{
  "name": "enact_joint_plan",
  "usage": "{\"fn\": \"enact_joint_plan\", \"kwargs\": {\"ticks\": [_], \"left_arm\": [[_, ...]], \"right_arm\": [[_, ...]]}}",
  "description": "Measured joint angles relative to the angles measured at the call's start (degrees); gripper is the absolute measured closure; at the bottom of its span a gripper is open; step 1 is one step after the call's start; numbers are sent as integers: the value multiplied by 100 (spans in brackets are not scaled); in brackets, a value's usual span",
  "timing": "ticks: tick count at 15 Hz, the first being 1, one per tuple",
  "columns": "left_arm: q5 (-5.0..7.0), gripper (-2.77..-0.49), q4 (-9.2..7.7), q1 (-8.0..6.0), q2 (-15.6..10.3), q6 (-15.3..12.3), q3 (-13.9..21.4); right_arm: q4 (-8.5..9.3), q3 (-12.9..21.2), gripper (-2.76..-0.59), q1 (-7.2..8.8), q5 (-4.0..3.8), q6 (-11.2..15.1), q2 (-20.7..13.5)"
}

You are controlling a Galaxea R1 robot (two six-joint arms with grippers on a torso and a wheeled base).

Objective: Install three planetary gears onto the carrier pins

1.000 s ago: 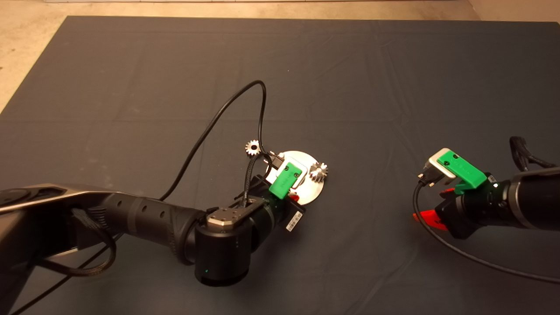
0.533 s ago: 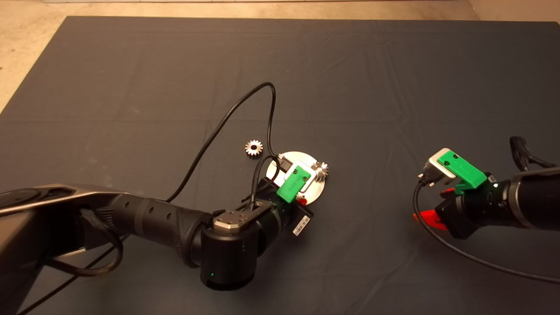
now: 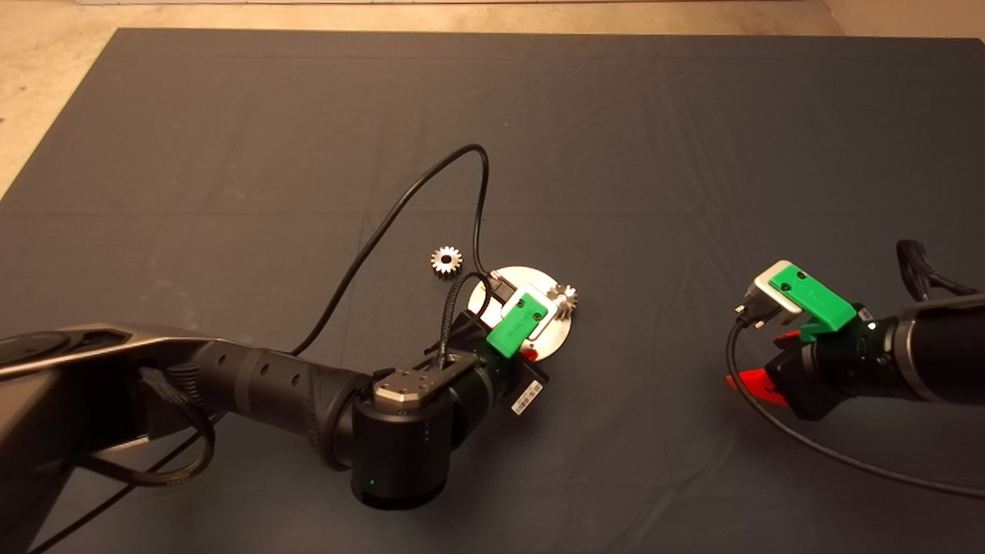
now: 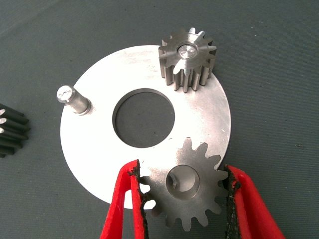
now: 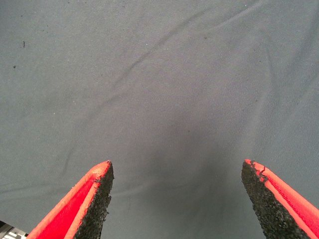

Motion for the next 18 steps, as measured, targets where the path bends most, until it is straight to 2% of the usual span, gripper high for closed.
{"fn": "enact_joint_plan", "kwargs": {"ticks": [6, 10, 14, 18], "left_arm": [[0, -61, -216, -202, -13, 169, 154], [0, -61, -303, -207, -17, 256, 169], [-2, -61, -491, -252, -20, 420, 169], [2, -61, -562, -252, -91, 531, 169]], "right_arm": [[-2, 0, -189, 0, 0, -3, 2], [-2, 0, -189, 0, 1, -3, 2], [-2, 0, -189, 0, -2, -3, 2], [-2, 0, -189, 0, 1, -3, 2]]}}
